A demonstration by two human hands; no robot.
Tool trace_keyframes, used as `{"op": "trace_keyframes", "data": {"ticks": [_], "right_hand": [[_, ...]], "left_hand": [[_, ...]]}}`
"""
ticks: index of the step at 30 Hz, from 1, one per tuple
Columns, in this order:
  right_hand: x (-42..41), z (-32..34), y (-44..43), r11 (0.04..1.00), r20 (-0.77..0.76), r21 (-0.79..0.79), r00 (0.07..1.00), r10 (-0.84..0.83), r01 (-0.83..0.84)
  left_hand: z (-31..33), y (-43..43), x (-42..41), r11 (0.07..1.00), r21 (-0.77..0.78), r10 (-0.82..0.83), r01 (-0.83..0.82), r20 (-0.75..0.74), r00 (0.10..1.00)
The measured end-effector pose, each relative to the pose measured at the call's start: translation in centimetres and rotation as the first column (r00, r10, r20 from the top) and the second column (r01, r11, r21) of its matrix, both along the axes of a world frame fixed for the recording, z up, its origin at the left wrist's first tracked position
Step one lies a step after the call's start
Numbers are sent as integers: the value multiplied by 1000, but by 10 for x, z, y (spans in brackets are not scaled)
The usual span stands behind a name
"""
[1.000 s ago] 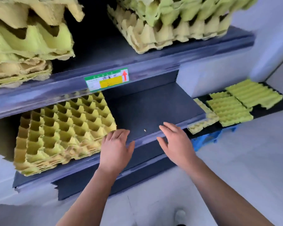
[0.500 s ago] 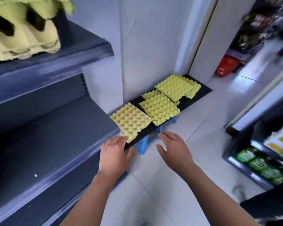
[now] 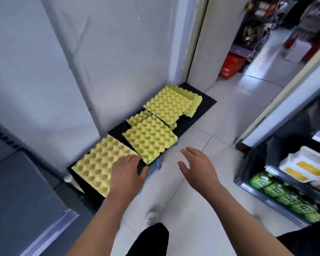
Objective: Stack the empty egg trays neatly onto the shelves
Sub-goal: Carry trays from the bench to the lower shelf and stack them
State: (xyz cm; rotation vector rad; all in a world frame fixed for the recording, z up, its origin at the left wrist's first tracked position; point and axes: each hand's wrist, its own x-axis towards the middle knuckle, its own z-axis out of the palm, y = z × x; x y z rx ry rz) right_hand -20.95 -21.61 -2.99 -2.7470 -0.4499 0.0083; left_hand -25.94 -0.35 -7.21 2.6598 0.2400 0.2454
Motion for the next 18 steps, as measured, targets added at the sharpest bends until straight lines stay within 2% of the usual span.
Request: {"op": "trace_keyframes", "data": {"ticks": [10,18], "right_hand": [[179,-6,-29,995,-105,-42,990,-94,90],[321,-33,-68,997,-161,-62,986,-47,37]], "left_hand": [[1,-29,200,996,-12,-93,93,-60,994],[-27,-71,325,999,-48,-28,21,-167,986]]}}
